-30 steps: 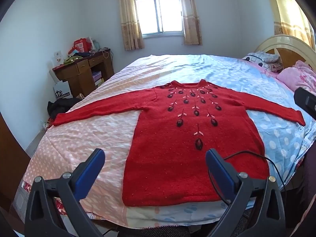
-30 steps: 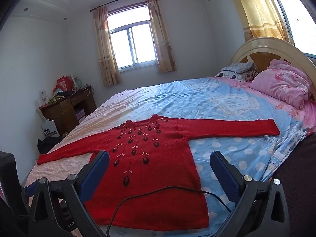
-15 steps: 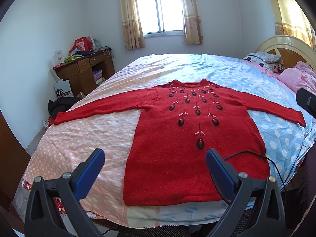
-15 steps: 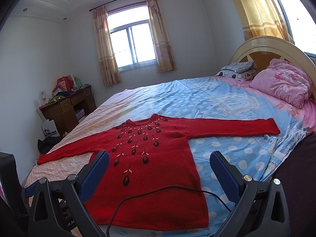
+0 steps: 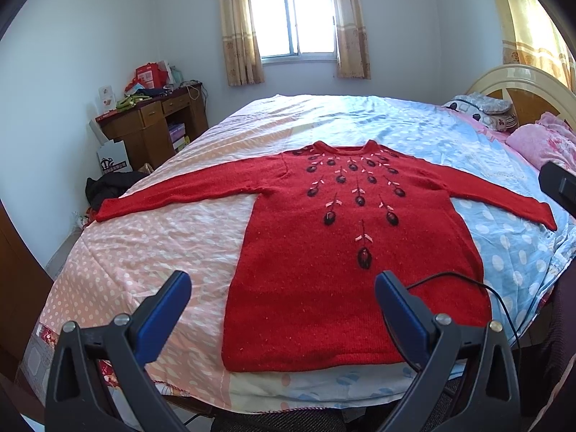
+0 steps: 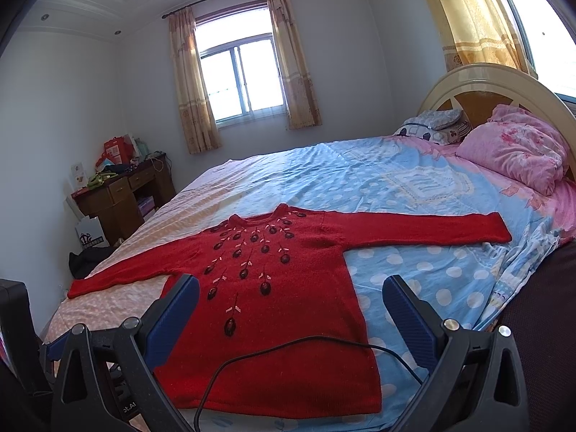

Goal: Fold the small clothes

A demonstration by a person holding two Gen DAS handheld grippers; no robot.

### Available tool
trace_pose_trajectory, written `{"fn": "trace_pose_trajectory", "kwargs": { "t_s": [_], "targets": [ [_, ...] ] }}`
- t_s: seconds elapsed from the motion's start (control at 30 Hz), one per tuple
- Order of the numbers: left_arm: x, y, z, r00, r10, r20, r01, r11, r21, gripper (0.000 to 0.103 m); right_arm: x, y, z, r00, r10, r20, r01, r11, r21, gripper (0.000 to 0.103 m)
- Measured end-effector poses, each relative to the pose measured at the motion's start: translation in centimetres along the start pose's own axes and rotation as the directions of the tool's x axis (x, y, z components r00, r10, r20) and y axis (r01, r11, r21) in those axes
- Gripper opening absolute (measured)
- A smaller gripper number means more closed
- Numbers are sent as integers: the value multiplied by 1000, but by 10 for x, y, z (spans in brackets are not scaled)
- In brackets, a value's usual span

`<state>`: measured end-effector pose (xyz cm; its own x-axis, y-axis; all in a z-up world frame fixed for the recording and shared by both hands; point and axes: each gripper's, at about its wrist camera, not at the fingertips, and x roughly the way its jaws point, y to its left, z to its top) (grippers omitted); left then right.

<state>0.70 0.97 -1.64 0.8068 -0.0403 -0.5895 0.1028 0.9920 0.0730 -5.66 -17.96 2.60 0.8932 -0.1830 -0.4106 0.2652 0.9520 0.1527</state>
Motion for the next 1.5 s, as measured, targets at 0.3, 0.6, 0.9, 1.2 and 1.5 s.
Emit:
{"fn": "trace_pose_trajectory", "kwargs": {
  "t_s": [0.3,0.6,0.9,1.2,1.5],
  "targets": [
    [0,-1,0,1000,1,-5,-1,1000,-1,103,2,0,0,1000,1,-3,-1,1000,0,102],
    [1,1,-1,1000,3,-10,-3,1000,-6,103,2,0,2,1000,-2,-4,2,1000,1,102],
    [2,1,-1,1000,2,-14,-2,1000,-4,103,4,1,-1,1000,-1,-11,1,1000,-2,102],
    [7,1,-2,1000,0,-16,0,1000,-9,103,7,-1,-1,1000,-16,-12,16,1000,-8,102],
    [42,-8,15,998,-23,-63,24,1000,17,103,36,-28,-2,991,-112,-74,114,993,27,102]
  ]
}}
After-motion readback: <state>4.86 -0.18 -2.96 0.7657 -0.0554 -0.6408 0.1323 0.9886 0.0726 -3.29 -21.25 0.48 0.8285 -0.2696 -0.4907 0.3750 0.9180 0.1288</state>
